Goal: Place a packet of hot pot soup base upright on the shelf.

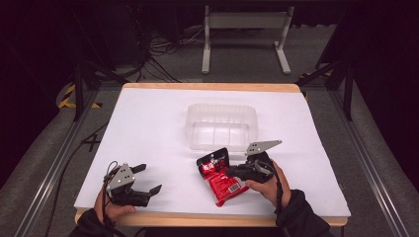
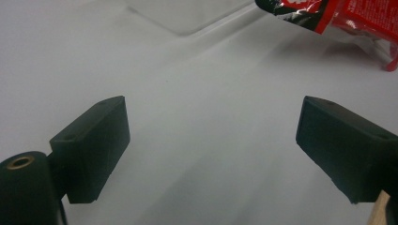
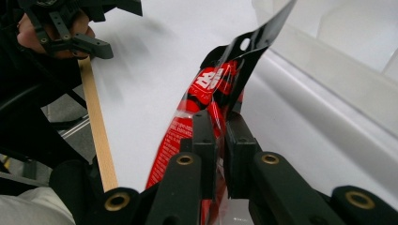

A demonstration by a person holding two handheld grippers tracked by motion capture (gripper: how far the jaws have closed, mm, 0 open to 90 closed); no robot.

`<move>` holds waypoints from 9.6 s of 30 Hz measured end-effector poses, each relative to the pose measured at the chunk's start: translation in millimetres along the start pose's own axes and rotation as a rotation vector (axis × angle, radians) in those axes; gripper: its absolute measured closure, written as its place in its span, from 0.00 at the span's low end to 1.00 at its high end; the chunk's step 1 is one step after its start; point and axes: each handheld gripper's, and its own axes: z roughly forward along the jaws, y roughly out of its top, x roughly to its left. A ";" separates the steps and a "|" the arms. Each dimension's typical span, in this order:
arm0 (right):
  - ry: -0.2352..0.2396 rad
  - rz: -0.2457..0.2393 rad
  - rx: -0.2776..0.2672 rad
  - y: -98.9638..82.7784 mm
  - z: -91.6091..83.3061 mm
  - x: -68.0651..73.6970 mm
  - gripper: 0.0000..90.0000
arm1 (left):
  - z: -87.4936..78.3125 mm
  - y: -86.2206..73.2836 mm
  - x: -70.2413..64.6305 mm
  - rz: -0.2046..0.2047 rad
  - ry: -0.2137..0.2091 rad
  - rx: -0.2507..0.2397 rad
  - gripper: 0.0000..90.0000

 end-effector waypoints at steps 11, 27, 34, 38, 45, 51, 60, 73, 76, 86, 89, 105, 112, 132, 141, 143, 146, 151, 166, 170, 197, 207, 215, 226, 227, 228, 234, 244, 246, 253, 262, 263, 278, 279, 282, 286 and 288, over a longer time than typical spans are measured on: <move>-0.087 -0.039 -0.108 8.0 -32.4 3.7 0.95 | -6.8 -3.0 9.0 -0.060 0.052 -0.058 0.12; -0.234 -0.043 -0.261 15.0 -76.3 -1.0 0.95 | -7.2 -3.9 10.0 -0.062 0.067 -0.062 0.12; -0.301 -0.046 -0.300 21.7 -86.5 -3.2 0.95 | -7.7 -3.6 10.0 -0.065 0.069 -0.063 0.12; -0.356 -0.047 -0.321 25.4 -92.0 -7.5 0.95 | -7.5 -3.5 9.5 -0.066 0.066 -0.062 0.12; -0.401 -0.047 -0.333 35.5 -93.6 -14.4 0.95 | -7.6 -3.0 9.1 -0.057 0.059 -0.070 0.12; -0.432 -0.046 -0.339 45.4 -93.2 -19.1 0.95 | -9.1 -3.0 9.0 -0.051 0.064 -0.075 0.12; -0.465 -0.035 -0.338 59.6 -88.8 -25.3 0.95 | -9.9 -2.5 8.0 -0.037 0.067 -0.084 0.12; -0.561 -0.028 -0.320 88.5 -72.8 -36.4 0.94 | -8.9 -2.7 8.2 -0.037 0.064 -0.082 0.12; -0.574 -0.025 -0.312 95.4 -66.4 -39.2 0.94 | -8.8 -2.9 8.5 -0.037 0.065 -0.074 0.12; -0.674 -0.042 -0.246 116.9 -34.5 -46.6 0.94 | -8.7 -3.6 8.9 -0.033 0.063 -0.076 0.12; -0.712 -0.045 -0.230 121.7 -26.7 -49.8 0.94 | -8.8 -3.6 9.0 -0.034 0.062 -0.075 0.12; -0.804 -0.048 -0.136 126.3 19.0 -64.6 0.93 | -8.8 -4.2 9.4 -0.034 0.058 -0.074 0.12; -0.744 -0.027 -0.139 118.8 17.5 -58.5 0.88 | -8.0 -4.2 8.9 -0.032 0.057 -0.067 0.12; -0.524 -0.039 -0.067 79.4 8.7 -43.4 0.84 | -7.2 -3.8 7.7 -0.034 0.056 -0.062 0.12; -0.528 -0.061 0.067 59.9 18.6 -50.6 0.86 | -6.0 -4.3 7.5 -0.033 0.048 -0.050 0.12; -0.534 -0.062 0.076 58.9 19.2 -53.1 0.89 | -5.6 -4.1 6.8 -0.027 0.045 -0.042 0.12; -0.576 -0.090 0.122 54.8 26.7 -58.1 0.89 | -5.2 -4.1 6.4 -0.022 0.040 -0.044 0.12; -0.543 -0.043 0.120 50.2 33.0 -64.0 0.83 | -5.5 -4.6 7.2 -0.028 0.041 -0.045 0.12; -0.535 -0.069 0.079 53.2 25.5 -62.3 0.74 | -5.5 -4.5 7.4 -0.027 0.048 -0.043 0.12; -0.536 -0.077 0.081 53.7 25.0 -62.1 0.75 | -5.4 -5.0 8.4 -0.028 0.049 -0.039 0.12; -0.549 -0.101 0.081 68.3 11.2 -58.4 0.65 | -8.3 -7.0 13.9 -0.031 0.077 -0.040 0.12; -0.534 -0.126 0.068 66.8 -1.7 -52.9 0.64 | -8.8 -7.8 14.8 -0.036 0.086 -0.031 0.12; -0.535 -0.165 0.062 65.5 -16.1 -47.3 0.63 | -8.4 -8.7 15.7 -0.031 0.096 -0.022 0.12; -0.506 -0.231 0.072 56.6 -39.5 -40.8 0.58 | -8.4 -8.6 15.3 -0.027 0.098 -0.019 0.12; -0.508 -0.247 0.078 55.8 -41.3 -39.4 0.57 | -8.4 -8.4 15.2 -0.025 0.099 -0.018 0.12; -0.510 -0.258 0.083 55.1 -42.6 -38.2 0.57 | -8.4 -8.4 15.1 -0.024 0.101 -0.017 0.12; -0.504 -0.308 0.111 46.5 -50.6 -31.9 0.54 | -8.3 -8.3 15.1 -0.026 0.101 -0.016 0.12; -0.511 -0.316 0.115 25.9 -63.6 -31.0 0.46 | -7.5 -8.3 13.5 -0.021 0.102 -0.009 0.12; -0.520 -0.313 0.119 19.6 -67.2 -31.8 0.44 | -7.4 -8.3 13.5 -0.020 0.103 -0.010 0.12; -0.541 -0.313 0.106 -3.8 -81.9 -35.1 0.40 | -6.9 -8.2 13.1 -0.016 0.101 -0.005 0.12; -0.554 -0.281 0.112 -30.3 -92.4 -44.2 0.35 | -5.7 -7.8 12.1 -0.013 0.103 0.003 0.12; -0.559 -0.278 0.115 -32.8 -92.7 -44.8 0.33 | -5.6 -7.9 12.1 -0.015 0.101 0.003 0.12; -0.576 -0.241 0.061 -65.3 -103.3 -52.2 0.25 | -6.1 -8.2 12.1 -0.016 0.104 0.001 0.12; -0.579 -0.235 0.060 -67.4 -104.4 -52.6 0.25 | -6.1 -8.2 12.0 -0.017 0.103 0.001 0.12; -0.584 -0.225 0.047 -73.2 -107.4 -53.7 0.24 | -6.1 -8.1 12.1 -0.013 0.105 0.001 0.12; -0.592 -0.212 0.029 -81.3 -111.2 -54.9 0.22 | -6.3 -8.3 12.1 -0.015 0.105 0.001 0.12; -0.598 -0.204 0.018 -85.4 -112.9 -55.2 0.22 | -6.7 -8.3 12.1 -0.015 0.105 0.001 0.12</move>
